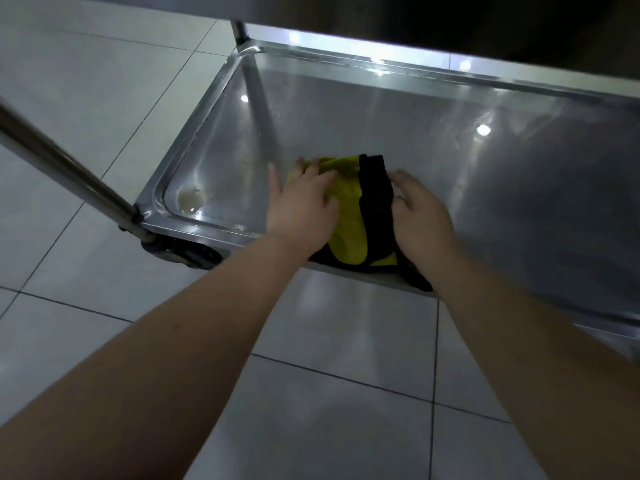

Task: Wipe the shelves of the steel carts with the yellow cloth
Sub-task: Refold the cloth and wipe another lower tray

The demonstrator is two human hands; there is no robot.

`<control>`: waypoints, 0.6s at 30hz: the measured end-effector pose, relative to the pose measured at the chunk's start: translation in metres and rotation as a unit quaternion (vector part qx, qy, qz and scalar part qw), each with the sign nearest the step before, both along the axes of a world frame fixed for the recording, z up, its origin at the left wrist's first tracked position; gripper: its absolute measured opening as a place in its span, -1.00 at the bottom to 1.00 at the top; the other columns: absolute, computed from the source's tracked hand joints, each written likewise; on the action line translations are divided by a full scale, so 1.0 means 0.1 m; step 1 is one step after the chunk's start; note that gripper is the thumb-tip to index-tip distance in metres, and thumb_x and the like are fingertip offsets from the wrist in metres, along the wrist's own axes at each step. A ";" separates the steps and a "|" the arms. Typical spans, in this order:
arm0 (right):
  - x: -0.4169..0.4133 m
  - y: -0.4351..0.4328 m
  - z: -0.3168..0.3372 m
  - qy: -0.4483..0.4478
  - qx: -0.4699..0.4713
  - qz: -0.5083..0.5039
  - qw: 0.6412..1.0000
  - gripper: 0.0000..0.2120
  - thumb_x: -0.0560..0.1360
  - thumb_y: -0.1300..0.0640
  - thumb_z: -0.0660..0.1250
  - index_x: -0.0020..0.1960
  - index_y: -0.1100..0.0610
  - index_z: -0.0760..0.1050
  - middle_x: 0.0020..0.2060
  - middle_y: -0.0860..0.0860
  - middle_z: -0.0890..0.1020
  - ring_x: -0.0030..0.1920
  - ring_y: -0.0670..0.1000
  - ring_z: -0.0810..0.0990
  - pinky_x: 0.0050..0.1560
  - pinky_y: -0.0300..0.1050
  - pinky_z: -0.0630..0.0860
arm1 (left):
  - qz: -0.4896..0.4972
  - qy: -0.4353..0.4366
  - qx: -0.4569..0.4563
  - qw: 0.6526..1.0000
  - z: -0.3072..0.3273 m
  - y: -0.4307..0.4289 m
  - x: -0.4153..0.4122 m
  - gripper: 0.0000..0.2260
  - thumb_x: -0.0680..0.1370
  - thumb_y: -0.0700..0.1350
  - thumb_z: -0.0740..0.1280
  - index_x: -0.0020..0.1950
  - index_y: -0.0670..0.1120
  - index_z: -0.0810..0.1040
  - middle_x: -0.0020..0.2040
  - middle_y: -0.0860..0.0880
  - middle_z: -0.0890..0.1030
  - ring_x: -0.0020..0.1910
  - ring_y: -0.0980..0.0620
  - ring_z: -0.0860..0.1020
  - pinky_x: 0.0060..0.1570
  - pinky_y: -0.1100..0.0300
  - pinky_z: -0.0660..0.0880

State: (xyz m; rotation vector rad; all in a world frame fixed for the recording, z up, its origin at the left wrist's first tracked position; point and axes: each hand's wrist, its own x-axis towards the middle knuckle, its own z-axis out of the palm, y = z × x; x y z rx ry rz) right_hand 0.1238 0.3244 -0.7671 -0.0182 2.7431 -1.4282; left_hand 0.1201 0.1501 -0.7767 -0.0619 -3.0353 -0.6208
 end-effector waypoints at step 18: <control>0.03 -0.16 -0.42 0.002 0.364 0.053 0.930 -0.47 0.65 -0.13 -0.10 0.59 -0.04 -0.03 0.59 -0.02 0.00 0.56 0.08 -0.06 0.49 0.11 -0.18 | 0.115 -0.130 -0.158 0.972 -0.14 -1.10 -0.02 -0.42 0.49 0.46 -0.17 0.49 0.39 -0.13 0.58 0.13 -0.21 0.54 -0.14 -0.27 0.34 -0.42 -0.31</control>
